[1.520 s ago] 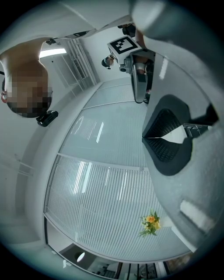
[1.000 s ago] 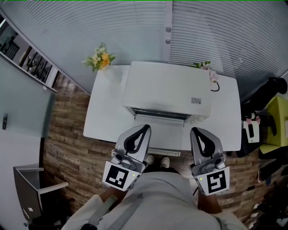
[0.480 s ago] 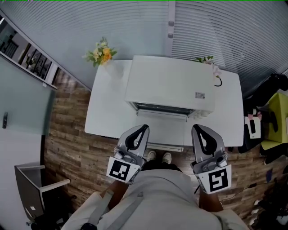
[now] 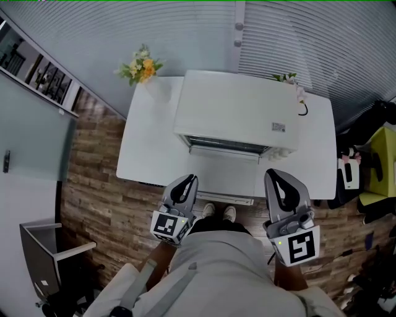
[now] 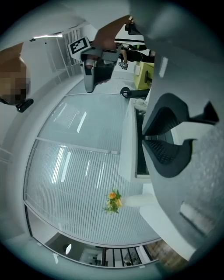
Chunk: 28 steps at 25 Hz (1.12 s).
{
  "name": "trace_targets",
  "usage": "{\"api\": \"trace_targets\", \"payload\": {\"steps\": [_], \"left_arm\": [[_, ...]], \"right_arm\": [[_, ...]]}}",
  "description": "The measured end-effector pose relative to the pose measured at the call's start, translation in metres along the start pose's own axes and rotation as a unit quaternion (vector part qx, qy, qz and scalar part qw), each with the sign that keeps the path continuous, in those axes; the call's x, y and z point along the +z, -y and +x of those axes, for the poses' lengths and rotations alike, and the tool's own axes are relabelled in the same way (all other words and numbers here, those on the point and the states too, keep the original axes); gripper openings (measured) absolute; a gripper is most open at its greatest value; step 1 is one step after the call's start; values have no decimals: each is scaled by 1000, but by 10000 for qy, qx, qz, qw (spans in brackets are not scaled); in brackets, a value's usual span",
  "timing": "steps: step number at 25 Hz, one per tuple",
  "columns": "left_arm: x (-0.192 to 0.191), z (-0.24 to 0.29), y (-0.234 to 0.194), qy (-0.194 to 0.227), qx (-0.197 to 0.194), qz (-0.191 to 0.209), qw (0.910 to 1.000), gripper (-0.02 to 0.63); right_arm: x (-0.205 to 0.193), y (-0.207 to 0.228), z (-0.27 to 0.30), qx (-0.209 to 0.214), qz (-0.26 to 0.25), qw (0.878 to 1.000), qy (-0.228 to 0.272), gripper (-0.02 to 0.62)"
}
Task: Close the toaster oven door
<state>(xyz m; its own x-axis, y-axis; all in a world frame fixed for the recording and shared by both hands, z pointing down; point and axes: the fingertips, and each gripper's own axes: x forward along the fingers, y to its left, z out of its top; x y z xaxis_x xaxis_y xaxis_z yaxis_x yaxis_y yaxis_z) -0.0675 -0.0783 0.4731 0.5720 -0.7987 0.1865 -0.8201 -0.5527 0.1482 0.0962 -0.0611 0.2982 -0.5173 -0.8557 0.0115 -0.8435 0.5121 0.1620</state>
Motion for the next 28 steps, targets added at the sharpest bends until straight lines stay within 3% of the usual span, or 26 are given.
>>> {"api": "trace_targets", "payload": {"steps": [16,22,28], "left_arm": [[-137,-23,-24,-1135,241,-66,9932,51],[-185,-37,-32,-1545,391,-430,9863,72],[-233,-52,-37,-1951,327,-510,9789,77]], "right_arm": [[-1,-6,11,71,246,9996,-150,5],[-3,-7,15,95,260,9995,-165,5],[-3,-11,19,119,237,9994,-207,5]]}}
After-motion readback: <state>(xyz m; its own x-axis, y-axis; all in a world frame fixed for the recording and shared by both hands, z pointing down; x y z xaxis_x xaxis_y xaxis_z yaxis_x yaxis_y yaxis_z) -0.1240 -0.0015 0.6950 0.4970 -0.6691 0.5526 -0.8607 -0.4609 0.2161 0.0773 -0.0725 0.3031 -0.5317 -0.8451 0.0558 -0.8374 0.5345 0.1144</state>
